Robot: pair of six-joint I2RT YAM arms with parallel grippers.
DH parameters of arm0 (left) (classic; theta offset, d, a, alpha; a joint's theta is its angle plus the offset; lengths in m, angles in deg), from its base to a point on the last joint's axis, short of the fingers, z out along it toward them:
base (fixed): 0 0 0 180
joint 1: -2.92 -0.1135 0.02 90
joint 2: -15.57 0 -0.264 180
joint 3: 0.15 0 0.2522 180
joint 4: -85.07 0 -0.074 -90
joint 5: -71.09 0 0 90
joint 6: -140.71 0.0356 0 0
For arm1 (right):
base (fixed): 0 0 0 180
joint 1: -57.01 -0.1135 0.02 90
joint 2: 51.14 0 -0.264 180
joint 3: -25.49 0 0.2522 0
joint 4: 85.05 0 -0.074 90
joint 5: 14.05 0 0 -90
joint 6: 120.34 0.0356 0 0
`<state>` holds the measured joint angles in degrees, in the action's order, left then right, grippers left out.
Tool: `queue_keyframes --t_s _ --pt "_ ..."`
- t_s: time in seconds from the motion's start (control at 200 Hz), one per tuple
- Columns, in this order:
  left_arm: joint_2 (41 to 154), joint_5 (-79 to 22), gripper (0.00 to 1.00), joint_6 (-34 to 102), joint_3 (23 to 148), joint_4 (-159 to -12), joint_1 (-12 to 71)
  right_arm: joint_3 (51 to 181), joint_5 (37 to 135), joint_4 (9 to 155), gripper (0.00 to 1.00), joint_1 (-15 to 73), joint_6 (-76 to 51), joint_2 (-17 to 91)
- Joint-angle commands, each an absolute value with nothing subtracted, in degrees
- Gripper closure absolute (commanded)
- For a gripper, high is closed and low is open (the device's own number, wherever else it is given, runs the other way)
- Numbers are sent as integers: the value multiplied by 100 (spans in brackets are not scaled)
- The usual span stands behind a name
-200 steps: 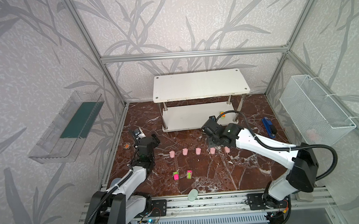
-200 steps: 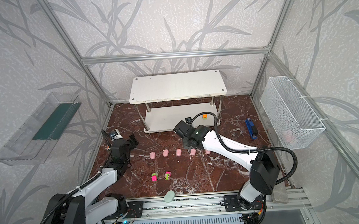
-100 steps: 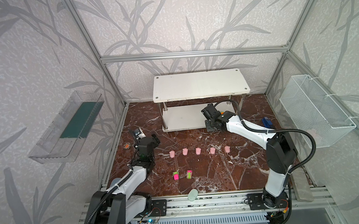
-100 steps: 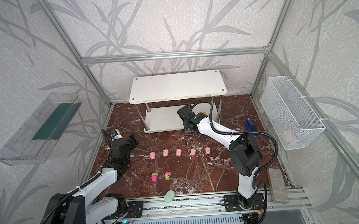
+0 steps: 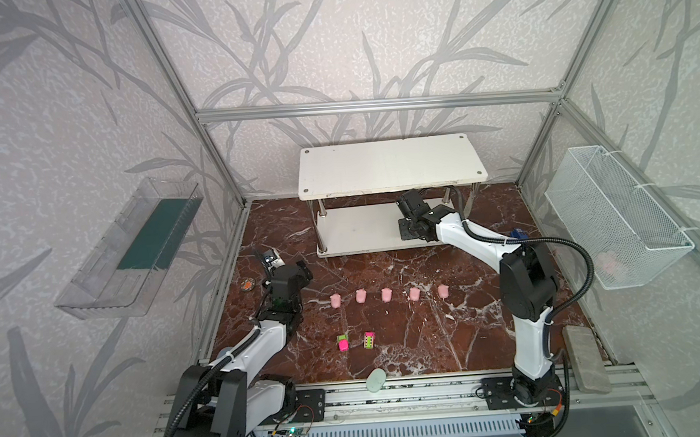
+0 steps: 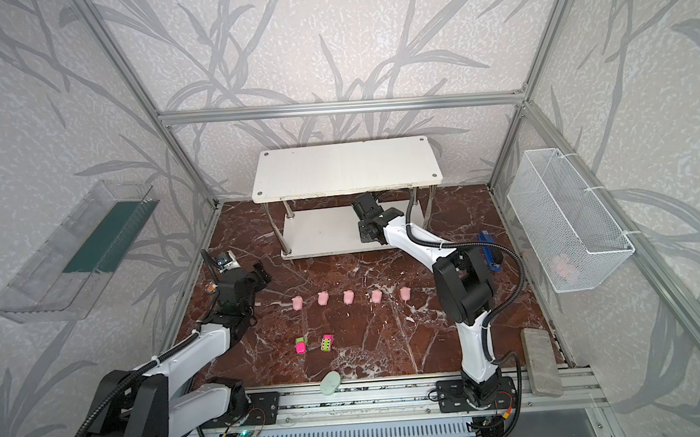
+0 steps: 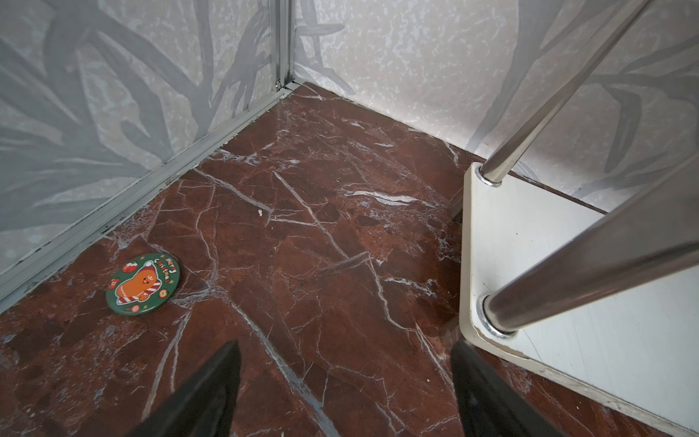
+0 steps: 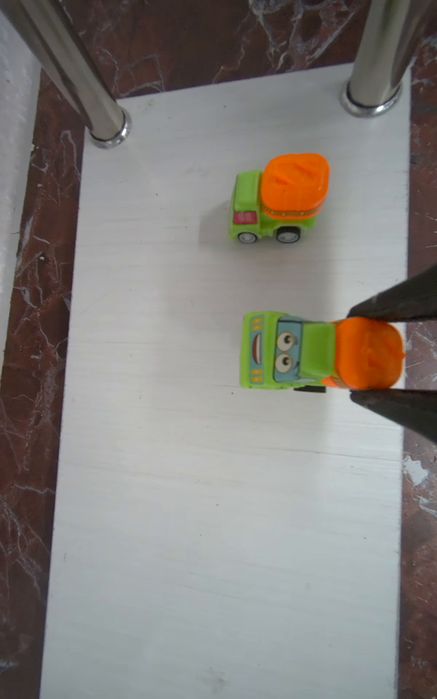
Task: Place and organize the plastic toys onto the shelf
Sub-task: 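Carry the second truck with the right gripper onto the lower shelf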
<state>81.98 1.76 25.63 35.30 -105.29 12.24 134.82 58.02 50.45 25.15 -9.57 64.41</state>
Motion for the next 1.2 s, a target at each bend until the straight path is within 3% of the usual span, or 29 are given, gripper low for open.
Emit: queue_keyframes --t_s 0.0,0.795,1.2 --pt "8265 241 15 2514 3723 -10541 1206 13680 5890 4937 78 2596 -1065 6578" --pt "8456 180 15 2453 3705 -10647 1206 13738 5830 4865 75 2663 -1101 6835" --pt "8448 175 15 2408 3625 -10698 1206 13704 5794 4888 64 2671 -1048 6739"
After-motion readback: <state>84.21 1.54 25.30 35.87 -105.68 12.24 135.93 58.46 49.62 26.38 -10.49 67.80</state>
